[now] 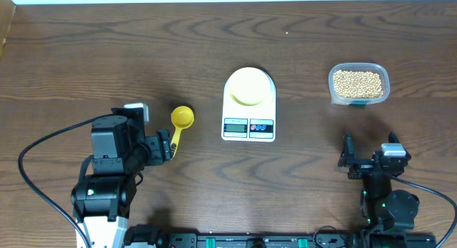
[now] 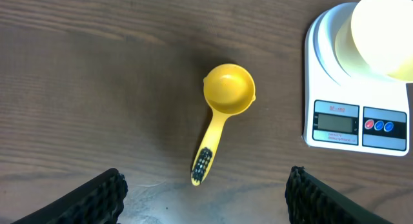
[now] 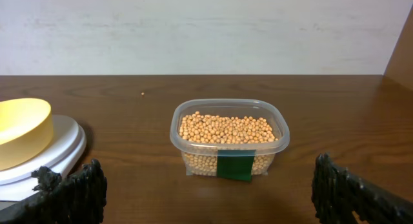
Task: Scoop item into bowl and weigh 50g on scale
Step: 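Move the left gripper over the yellow scoop's bowl end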
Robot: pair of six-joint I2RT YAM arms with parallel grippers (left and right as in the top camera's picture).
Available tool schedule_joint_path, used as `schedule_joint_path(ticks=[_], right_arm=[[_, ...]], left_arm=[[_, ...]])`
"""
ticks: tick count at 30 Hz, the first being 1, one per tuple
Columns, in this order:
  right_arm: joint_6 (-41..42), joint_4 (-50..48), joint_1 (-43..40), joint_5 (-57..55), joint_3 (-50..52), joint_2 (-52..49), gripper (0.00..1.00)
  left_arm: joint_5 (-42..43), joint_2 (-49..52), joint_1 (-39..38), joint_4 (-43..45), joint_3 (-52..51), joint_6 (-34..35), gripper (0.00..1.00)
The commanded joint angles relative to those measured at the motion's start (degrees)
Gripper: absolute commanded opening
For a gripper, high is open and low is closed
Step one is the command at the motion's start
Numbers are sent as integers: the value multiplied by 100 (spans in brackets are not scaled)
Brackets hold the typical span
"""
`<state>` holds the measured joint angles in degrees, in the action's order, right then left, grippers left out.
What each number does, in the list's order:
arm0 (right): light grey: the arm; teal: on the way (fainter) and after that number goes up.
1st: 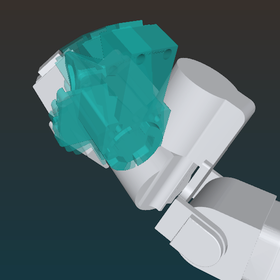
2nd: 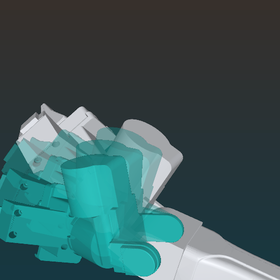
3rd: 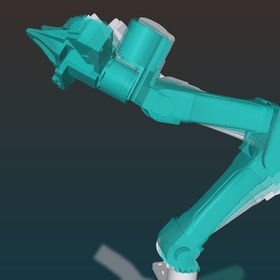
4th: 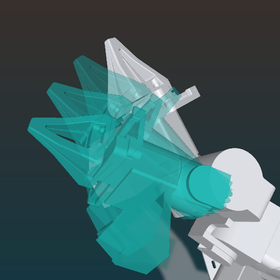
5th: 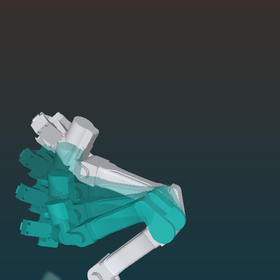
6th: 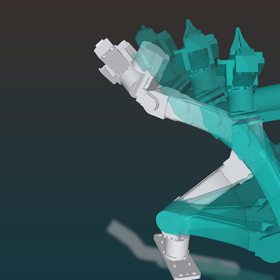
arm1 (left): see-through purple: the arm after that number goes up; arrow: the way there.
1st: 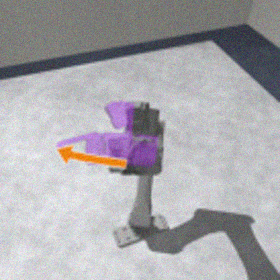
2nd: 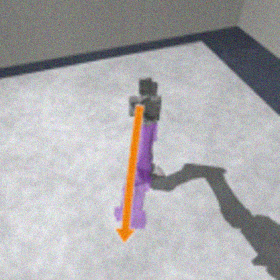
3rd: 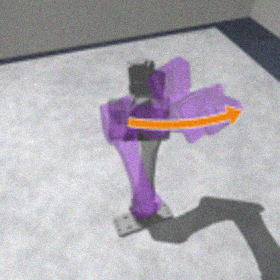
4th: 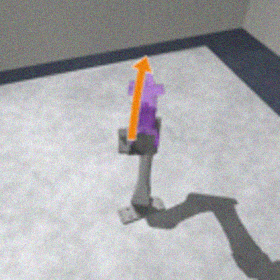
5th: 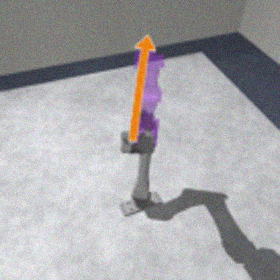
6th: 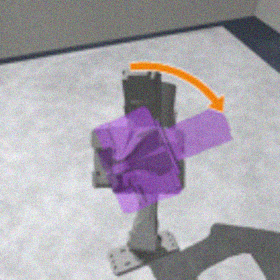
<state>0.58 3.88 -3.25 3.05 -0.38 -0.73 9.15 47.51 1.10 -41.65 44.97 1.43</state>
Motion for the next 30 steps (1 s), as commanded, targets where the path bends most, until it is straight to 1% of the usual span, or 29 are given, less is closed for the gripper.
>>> schedule_joint_path(ticks=[1,3,4,6,7,8,14,17,21,30], right_arm=[[-66,24,35,-9,7,2,99],[-66,22,35,-9,7,2,99],[-66,24,35,-9,7,2,99],[-66,24,35,-9,7,2,99],[-66,24,35,-9,7,2,99],[-66,24,35,-9,7,2,99],[-66,24,35,-9,7,2,99],[-66,24,35,-9,7,2,99],[-66,24,35,-9,7,2,99],[-66,24,35,-11,7,2,99]], left_arm=[[90,122,33,-59,275,-98,81],[90,437,33,-326,614,-142,81],[83,772,33,-605,957,-278,81],[66,1191,33,-833,1353,-457,81],[66,1556,33,-859,1659,-557,81],[66,2129,33,-861,2065,-754,81],[70,3473,33,-859,2723,-861,81],[70,4046,33,-837,2924,-931,81],[70,4647,33,-450,2968,-960,81],[-85,5263,33,-411,2953,-1150,81]])
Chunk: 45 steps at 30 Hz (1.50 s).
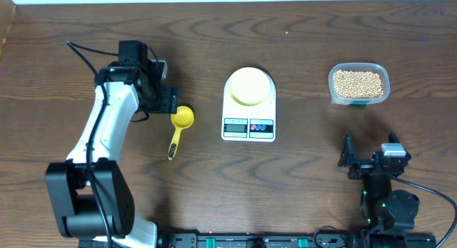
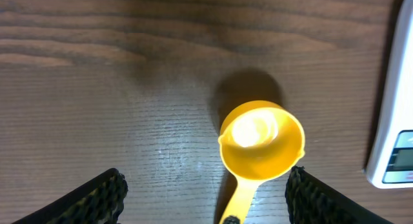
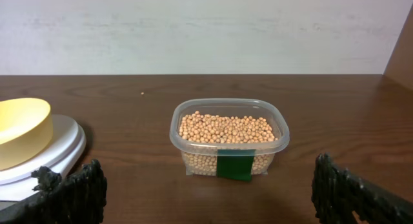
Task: Scoop item into bowl and weigh 50g on scale
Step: 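Move the left gripper over the yellow scoop's bowl end, then lower the left gripper and close it on the yellow scoop rim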
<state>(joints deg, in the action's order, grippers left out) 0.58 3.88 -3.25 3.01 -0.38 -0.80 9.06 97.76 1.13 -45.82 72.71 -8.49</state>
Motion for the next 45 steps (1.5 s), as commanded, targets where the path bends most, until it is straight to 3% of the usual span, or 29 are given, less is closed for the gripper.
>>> schedule_joint_path(ticks=[1,27,45], right_arm=[[-66,22,35,-4,7,9,99],[-66,24,35,-4,7,9,99],[-66,24,35,-4,7,9,99]], left_arm=[[-76,299,31,9,179,-157,81],[-72,525,28,286,-39,-203,81],[-74,577,-105,291,-133,-1060,81]])
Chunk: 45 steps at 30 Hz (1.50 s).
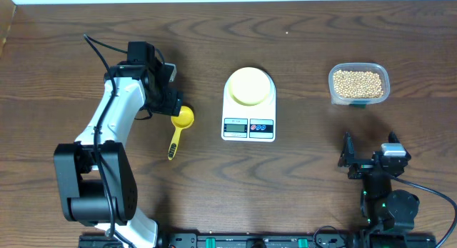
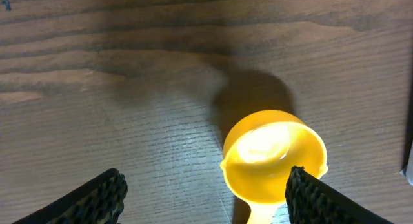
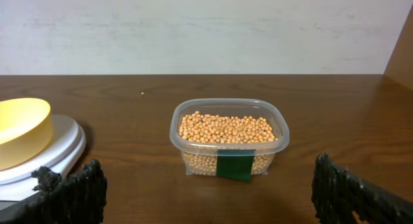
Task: Scoop item into bowl and weigh 50g on scale
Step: 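Lower the left gripper and close it on the yellow scoop rim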
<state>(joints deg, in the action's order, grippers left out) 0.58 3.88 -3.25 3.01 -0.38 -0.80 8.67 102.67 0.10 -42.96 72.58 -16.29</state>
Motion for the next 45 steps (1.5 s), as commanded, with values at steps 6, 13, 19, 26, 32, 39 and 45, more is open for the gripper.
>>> schedule_joint_path(ticks=[6,13,19,26,32,39,45], right_arm=[[-66,24,35,-4,7,9,99],[-66,24,35,-4,7,9,99],[-66,24,35,-4,7,9,99],[-66,24,35,-4,7,9,99],[-66,24,35,-4,7,9,99],[-66,24,35,-4,7,9,99],[-66,24,35,-4,7,9,99]], left_arm=[[-33,264,-7,44,-129,-280,81],[-37,774,-7,219,-129,-455,81],[-35,946,-7,243,-129,-468,81],[-35,946,-7,278,-129,-461,81],[-35,946,-7,387,-129,-463,81],[-35,946,-7,461,-129,-463,58],[-35,946,-7,623,-129,-463,27]])
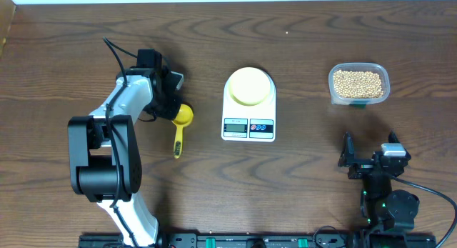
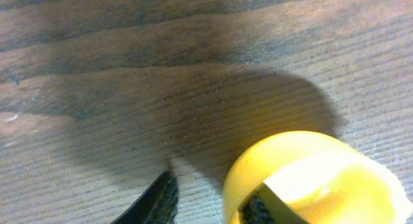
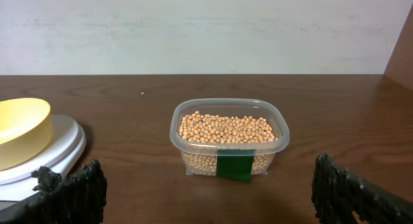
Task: Scoop item into bowl and weigh 50g on scale
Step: 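Lower the left gripper and close it on the yellow scoop rim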
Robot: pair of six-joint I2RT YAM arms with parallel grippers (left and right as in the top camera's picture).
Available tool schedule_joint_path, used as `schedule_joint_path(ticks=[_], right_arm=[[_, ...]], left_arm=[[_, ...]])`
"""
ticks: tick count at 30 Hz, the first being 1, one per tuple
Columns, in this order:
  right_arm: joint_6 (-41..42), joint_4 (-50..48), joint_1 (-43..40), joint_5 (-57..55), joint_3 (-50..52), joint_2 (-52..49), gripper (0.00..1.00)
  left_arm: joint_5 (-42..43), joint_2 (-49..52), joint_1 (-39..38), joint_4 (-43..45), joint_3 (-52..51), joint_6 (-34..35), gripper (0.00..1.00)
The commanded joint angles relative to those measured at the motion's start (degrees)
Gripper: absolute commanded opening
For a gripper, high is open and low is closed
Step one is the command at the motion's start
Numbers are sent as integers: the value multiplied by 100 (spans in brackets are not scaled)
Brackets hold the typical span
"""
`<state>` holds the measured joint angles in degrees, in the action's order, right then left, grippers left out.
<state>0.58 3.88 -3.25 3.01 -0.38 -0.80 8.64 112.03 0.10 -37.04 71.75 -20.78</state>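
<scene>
The yellow scoop (image 1: 183,114) lies left of the white scale (image 1: 248,126), its handle pointing toward the near edge. My left gripper (image 1: 170,105) is down at the scoop's cup (image 2: 310,179). Its jaws straddle the cup's left wall, one finger (image 2: 161,198) outside on the wood and the other inside, still a little apart from the wall. A yellow bowl (image 1: 248,86) sits on the scale. The clear tub of soybeans (image 1: 358,83) stands at the far right. My right gripper (image 1: 368,151) rests open near the front edge, facing the tub (image 3: 229,130).
The scale's display and buttons (image 1: 248,126) face the near edge. A pale wall (image 3: 206,30) runs behind the table's far edge. Black cables trail from the left arm (image 1: 121,62).
My left gripper has dropped onto the scoop's cup and narrowed its jaws around the cup's wall. The scoop has shifted slightly right. The right arm has not moved.
My left gripper was wide open near the front edge, looking at the scoop. Then it was above the cup, then closer over it. Now it is at table level with narrowed jaws on either side of the cup's wall. The right arm stayed parked throughout.
</scene>
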Motion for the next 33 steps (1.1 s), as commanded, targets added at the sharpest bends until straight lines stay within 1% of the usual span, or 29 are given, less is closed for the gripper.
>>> schedule_joint_path(ticks=[1,2,3,24,33], right_arm=[[-66,24,35,-4,7,9,99],[-66,24,35,-4,7,9,99],[-66,24,35,-4,7,9,99],[-66,24,35,-4,7,9,99],[-66,24,35,-7,7,9,99]], left_arm=[[-33,11,-7,50,-46,-15,19],[-33,11,-7,50,-46,-15,11],[-33,11,-7,50,-46,-15,8],[-33,11,-7,98,-46,-15,8],[-31,11,-7,249,-46,4,8]])
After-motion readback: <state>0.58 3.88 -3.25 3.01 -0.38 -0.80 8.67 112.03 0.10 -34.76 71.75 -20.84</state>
